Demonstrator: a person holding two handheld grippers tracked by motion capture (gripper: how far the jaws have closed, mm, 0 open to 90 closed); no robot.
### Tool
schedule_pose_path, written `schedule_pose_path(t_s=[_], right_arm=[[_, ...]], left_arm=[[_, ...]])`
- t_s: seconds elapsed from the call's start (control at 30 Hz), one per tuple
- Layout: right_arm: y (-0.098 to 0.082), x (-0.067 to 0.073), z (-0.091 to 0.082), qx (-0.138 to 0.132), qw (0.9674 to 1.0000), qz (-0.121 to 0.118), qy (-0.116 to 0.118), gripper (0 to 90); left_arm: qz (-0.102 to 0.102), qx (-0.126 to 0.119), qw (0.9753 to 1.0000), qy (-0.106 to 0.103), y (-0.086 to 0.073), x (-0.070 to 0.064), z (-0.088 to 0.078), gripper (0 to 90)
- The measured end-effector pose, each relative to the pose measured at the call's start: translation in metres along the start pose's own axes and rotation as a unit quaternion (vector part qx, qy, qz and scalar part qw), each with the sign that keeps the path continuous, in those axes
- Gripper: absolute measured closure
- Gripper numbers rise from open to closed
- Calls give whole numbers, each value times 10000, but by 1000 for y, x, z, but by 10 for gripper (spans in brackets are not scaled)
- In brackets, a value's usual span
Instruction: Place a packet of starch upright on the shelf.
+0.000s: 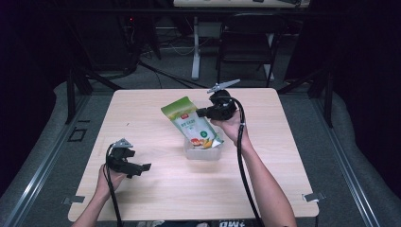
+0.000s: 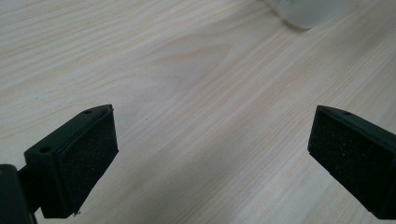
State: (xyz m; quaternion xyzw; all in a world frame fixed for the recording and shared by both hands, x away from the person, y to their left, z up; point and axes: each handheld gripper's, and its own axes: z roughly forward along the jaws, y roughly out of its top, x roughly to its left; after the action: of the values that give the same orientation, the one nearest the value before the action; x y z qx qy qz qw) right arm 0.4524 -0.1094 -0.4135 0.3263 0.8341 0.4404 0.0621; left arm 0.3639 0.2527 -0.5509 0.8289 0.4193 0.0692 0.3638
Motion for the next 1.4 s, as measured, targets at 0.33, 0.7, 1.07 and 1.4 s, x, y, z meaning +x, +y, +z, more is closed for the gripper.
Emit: schedule_pose_path(t_s=[0.33, 0.7, 1.07, 1.4], right_arm=[[-19, -11, -2, -136, 9998, 121, -47, 900], [-33, -15, -6, -21, 9997, 70, -229, 900], [-39, -13, -9, 111, 9987, -70, -491, 900], [-51, -18, -10, 168, 9978, 2, -643, 900]], left_arm=[[-2, 12, 10000, 2, 0, 0, -1, 15], [-7, 8, 10000, -7, 0, 0, -1, 16], [29, 30, 10000, 20, 1, -1, -1, 16], [20, 20, 10000, 27, 1, -1, 0, 17]])
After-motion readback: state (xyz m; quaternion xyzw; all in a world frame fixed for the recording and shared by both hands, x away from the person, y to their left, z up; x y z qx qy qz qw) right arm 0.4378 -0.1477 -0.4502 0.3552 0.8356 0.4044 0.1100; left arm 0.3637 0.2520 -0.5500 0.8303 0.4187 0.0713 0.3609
